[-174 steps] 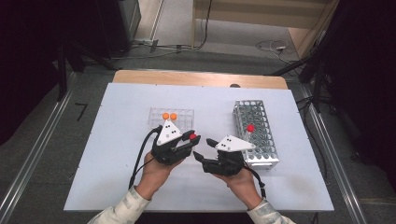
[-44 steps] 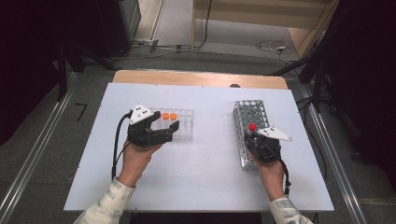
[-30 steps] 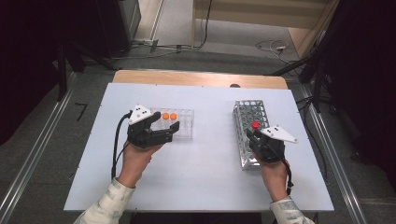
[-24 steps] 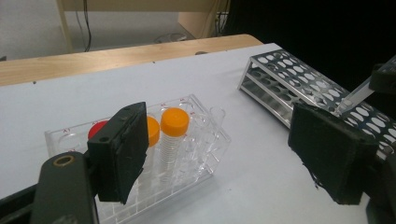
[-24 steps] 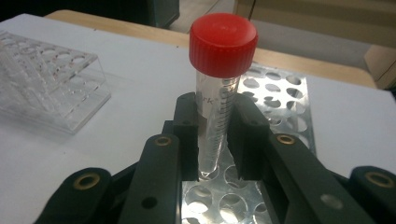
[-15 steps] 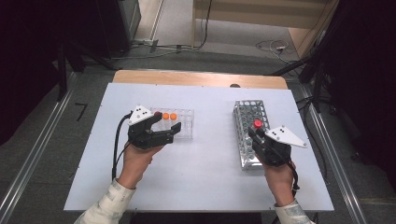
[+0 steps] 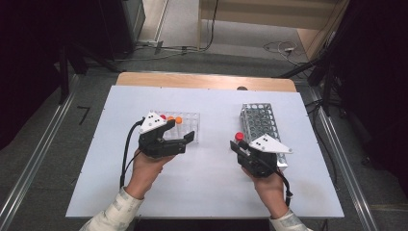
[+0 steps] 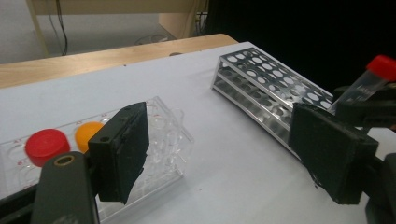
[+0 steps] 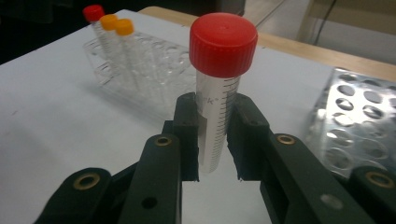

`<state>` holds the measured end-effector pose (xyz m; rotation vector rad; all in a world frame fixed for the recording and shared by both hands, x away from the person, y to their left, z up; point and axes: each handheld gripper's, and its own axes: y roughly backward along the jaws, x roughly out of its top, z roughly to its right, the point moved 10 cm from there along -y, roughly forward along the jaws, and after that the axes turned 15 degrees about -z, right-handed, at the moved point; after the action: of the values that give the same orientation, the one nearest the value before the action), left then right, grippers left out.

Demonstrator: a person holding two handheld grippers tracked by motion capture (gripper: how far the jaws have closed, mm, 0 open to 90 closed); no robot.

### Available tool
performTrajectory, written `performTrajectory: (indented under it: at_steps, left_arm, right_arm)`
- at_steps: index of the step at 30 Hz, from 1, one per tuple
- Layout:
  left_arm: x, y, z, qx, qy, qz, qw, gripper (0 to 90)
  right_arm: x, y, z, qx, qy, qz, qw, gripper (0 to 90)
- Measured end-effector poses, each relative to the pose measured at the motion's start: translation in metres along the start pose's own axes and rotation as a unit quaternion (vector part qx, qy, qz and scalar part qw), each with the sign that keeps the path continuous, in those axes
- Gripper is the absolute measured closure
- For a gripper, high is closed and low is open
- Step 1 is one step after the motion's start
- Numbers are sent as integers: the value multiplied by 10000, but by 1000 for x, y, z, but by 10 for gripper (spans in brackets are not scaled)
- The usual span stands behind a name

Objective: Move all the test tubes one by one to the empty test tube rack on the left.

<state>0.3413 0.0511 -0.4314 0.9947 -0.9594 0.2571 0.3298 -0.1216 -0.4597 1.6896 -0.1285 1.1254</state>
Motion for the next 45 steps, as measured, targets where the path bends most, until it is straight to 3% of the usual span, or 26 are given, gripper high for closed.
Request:
performTrajectory:
  at_steps: [7, 14, 19, 25, 29, 34, 39, 43, 45]
  left_arm:
    - [-2, -3, 25, -243, -309, -35, 9992, 259]
    - [-6, -7, 43, -476, -619, -96, 9969, 391]
    - [-10, -9, 47, -467, -816, -154, 9955, 533]
    - [-14, -13, 46, -491, -863, -227, 9948, 691]
    - [-13, -12, 46, -482, -865, -229, 9948, 699]
    - [-8, -3, 36, -415, -716, -123, 9965, 702]
    - [-1, 11, 13, -240, -443, 28, 9987, 702]
    - [-1, 17, -9, 199, -329, 11, 9993, 702]
    - [-1, 21, -19, 291, -221, 24, 9993, 703]
  right_arm:
    - [4, -26, -35, 443, 226, -199, 9986, 717]
    - [8, -42, -66, 739, 412, -326, 9959, 716]
    - [11, -44, -78, 830, 511, -326, 9947, 716]
    - [11, -44, -80, 868, 498, -349, 9944, 716]
    - [11, -44, -80, 895, 491, -351, 9942, 710]
    - [7, -43, -81, 987, 712, -434, 9916, 464]
    - [1, -36, -70, 998, 710, -422, 9916, 380]
    - [-5, -29, -58, 968, 649, -439, 9922, 341]
    - [-9, -24, -52, 951, 645, -465, 9923, 313]
